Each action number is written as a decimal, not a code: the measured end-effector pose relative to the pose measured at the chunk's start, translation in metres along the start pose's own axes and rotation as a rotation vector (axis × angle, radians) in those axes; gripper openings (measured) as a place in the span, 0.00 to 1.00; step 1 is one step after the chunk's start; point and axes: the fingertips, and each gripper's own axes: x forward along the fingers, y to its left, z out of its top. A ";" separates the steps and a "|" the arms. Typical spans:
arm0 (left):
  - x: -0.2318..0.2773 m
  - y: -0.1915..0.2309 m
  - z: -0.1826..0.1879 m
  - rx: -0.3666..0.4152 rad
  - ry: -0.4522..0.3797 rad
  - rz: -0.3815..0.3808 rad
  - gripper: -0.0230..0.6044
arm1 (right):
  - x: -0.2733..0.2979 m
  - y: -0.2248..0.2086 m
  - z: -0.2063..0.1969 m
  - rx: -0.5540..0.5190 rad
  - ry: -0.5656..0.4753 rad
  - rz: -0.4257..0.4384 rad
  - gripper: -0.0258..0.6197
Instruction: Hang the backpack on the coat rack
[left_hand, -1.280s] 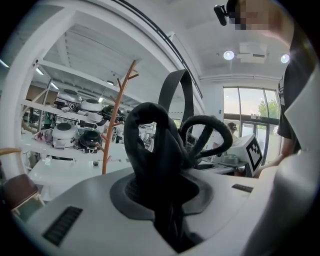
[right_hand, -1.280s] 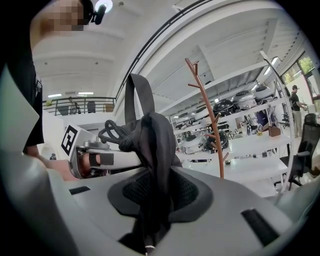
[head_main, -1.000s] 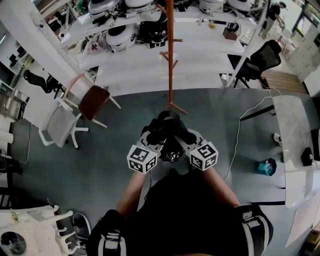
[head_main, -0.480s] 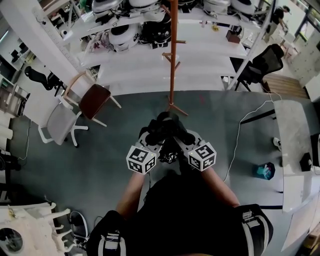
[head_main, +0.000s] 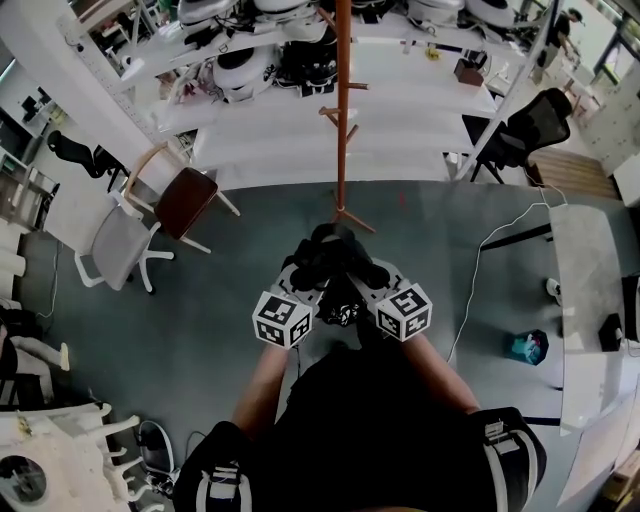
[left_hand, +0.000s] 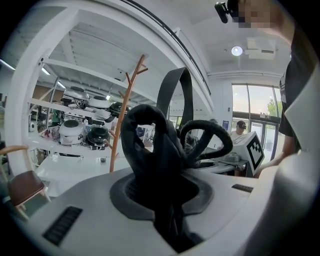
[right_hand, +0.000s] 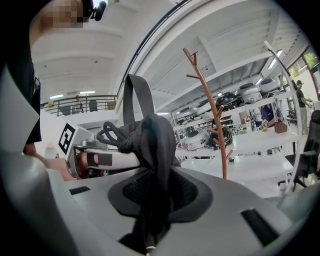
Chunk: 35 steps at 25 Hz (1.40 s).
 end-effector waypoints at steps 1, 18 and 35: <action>0.005 0.003 0.001 -0.002 0.004 0.003 0.18 | 0.003 -0.006 0.001 0.002 0.003 0.003 0.21; 0.141 0.075 0.041 -0.024 0.029 0.097 0.18 | 0.069 -0.146 0.049 0.003 0.057 0.089 0.20; 0.243 0.122 0.082 -0.066 -0.007 0.191 0.18 | 0.113 -0.250 0.100 -0.049 0.097 0.183 0.18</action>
